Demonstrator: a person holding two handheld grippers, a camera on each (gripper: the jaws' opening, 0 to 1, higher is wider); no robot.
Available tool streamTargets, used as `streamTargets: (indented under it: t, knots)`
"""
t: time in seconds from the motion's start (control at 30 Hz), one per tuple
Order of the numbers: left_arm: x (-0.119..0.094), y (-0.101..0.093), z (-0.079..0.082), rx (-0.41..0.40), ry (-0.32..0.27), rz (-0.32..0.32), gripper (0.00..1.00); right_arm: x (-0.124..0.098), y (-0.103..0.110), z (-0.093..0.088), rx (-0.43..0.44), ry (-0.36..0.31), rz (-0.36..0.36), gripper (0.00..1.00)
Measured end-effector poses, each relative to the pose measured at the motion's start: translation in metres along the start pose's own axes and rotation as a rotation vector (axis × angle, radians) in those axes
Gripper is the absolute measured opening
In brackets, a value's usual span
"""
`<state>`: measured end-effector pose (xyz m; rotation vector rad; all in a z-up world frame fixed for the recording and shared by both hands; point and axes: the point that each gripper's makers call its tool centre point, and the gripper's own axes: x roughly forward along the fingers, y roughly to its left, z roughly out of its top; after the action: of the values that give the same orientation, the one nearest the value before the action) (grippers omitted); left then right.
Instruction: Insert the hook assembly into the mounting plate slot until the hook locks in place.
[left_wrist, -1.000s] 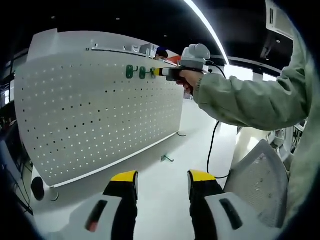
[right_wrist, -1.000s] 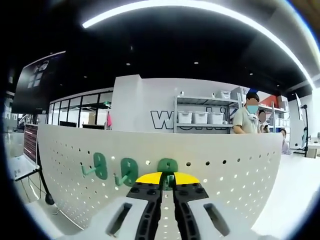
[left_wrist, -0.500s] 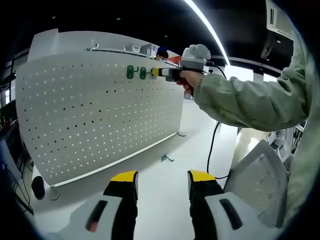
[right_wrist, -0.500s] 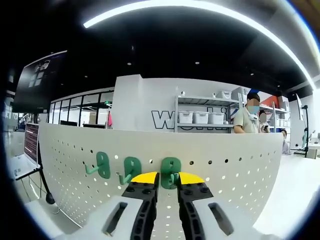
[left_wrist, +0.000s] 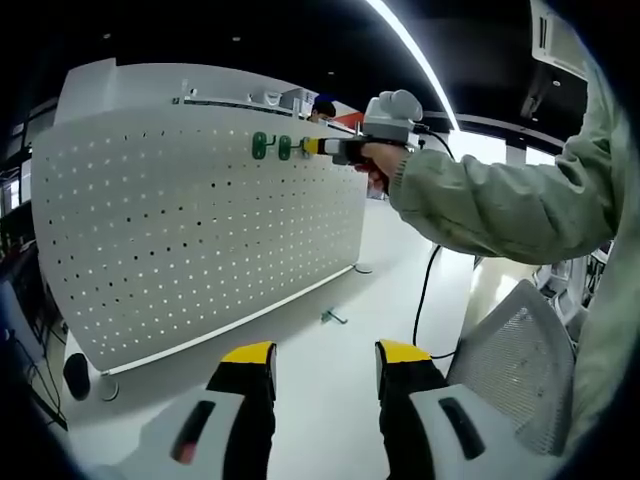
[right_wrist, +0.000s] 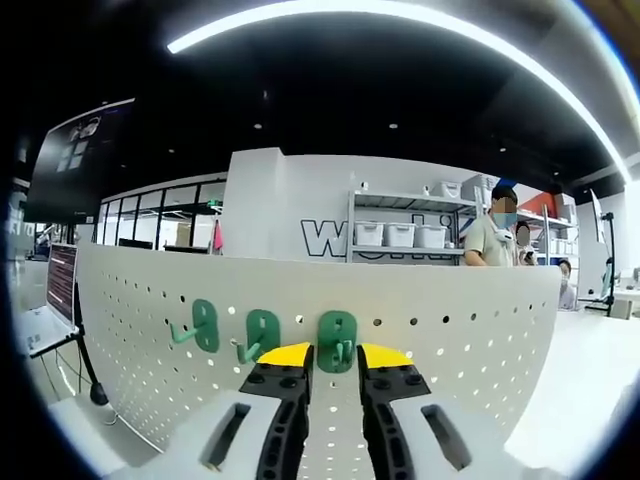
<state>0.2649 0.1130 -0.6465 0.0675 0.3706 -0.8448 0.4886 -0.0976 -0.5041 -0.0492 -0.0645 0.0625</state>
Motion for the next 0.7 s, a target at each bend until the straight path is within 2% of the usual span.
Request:
streamTargets:
  t: [0.7]
  knots:
    - [-0.002, -0.007, 0.005, 0.014, -0.007, -0.012, 0.41, -0.023, -0.002, -0.005, 0.015, 0.029, 0.008, 0.28]
